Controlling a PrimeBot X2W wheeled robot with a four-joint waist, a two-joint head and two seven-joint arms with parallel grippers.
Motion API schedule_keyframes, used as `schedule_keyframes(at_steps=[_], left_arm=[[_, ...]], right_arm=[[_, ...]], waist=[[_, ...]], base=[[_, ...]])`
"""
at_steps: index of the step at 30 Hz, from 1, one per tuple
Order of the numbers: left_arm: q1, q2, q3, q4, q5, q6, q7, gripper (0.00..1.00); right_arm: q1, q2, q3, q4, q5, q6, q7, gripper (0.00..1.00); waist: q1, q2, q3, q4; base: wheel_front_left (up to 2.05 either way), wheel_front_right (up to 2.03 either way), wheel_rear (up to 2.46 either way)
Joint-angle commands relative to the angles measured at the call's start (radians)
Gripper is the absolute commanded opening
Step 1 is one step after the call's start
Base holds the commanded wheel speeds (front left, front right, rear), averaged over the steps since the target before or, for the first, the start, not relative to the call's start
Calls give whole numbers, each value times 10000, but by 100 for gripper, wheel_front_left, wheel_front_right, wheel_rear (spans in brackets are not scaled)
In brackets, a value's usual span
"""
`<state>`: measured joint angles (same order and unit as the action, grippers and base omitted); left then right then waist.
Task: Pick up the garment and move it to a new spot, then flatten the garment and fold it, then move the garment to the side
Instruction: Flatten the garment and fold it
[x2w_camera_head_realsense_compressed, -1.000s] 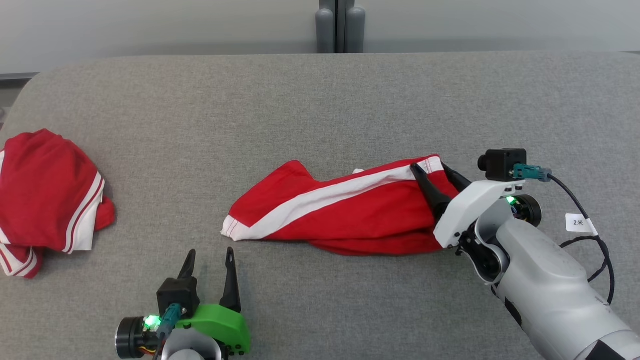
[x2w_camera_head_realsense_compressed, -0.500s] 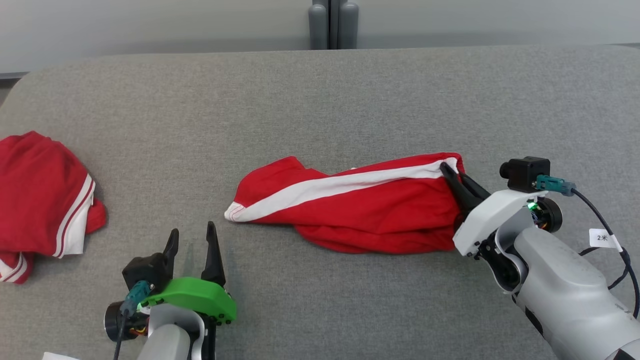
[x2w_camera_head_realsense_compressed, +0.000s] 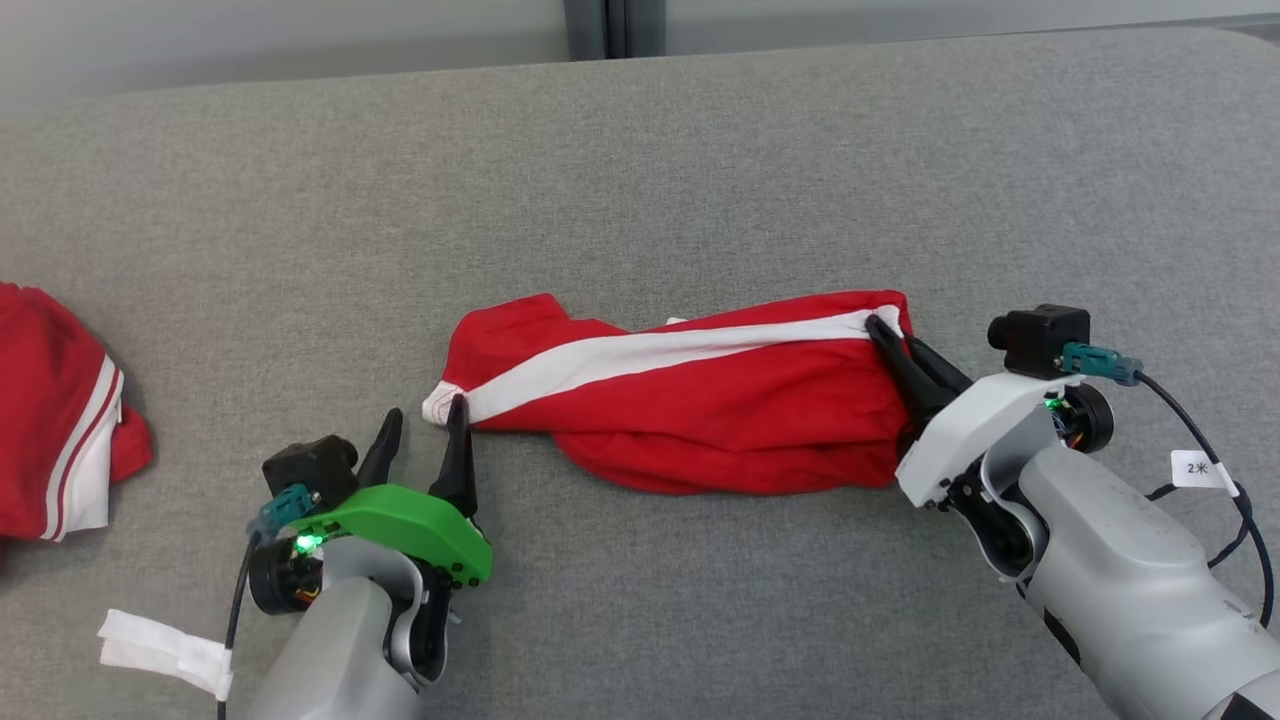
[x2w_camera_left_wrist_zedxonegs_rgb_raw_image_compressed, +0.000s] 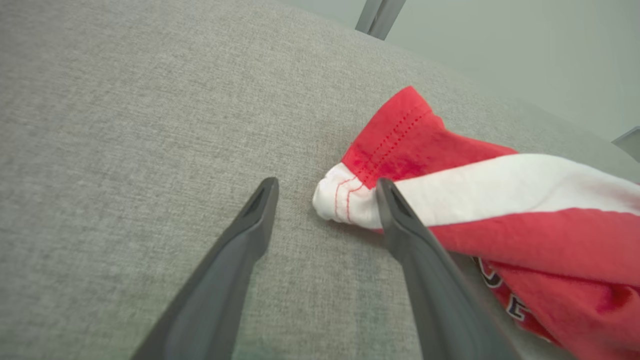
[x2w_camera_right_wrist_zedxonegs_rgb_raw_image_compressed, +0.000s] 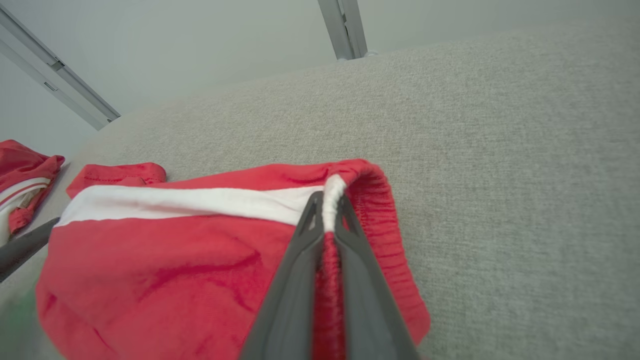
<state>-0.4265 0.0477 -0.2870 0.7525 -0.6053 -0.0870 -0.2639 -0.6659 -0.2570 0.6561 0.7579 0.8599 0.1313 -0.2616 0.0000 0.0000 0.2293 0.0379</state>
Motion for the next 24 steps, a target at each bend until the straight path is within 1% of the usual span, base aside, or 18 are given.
schedule_keyframes(at_steps=[1,6,7,8,9,10,11,18,24], left_arm=[[-291,55,-106,180,-25,-55,-8,100],[-627,55,-478,694,-303,-177,-8,100],[-709,52,-573,813,-268,-180,-6,85],[-750,52,-618,904,-282,-187,-5,50],[-798,53,-646,998,-301,-167,0,39],[-847,52,-656,1046,-229,-100,0,32],[-889,52,-661,1080,-179,-85,0,0],[-780,50,-235,534,332,-23,-4,0],[-530,55,456,-487,942,-70,-8,0]], right_arm=[[-76,10,15,-22,-86,-11,-41,0],[-207,30,-18,-96,-190,-11,-44,0],[-218,31,-31,-111,-191,-11,-44,0],[-225,31,-38,-118,-191,-11,-43,0],[-234,37,-43,-126,-209,-11,-43,0],[-250,43,-50,-135,-227,-11,-44,0],[-275,47,-59,-149,-249,-11,-45,0],[-331,38,-294,-361,-398,-11,-45,0],[-162,116,-908,-1044,-809,-11,-47,0]], waist=[[0,0,83,-77],[0,0,185,-157],[0,0,202,-167],[0,0,214,-175],[0,0,230,-184],[0,0,244,-190],[0,0,257,-196],[0,0,195,-157],[0,0,-235,-113]], base=[[0,0,0],[0,0,0],[0,0,0],[0,0,0],[0,0,0],[0,0,0],[0,0,0],[0,0,0],[0,0,0]])
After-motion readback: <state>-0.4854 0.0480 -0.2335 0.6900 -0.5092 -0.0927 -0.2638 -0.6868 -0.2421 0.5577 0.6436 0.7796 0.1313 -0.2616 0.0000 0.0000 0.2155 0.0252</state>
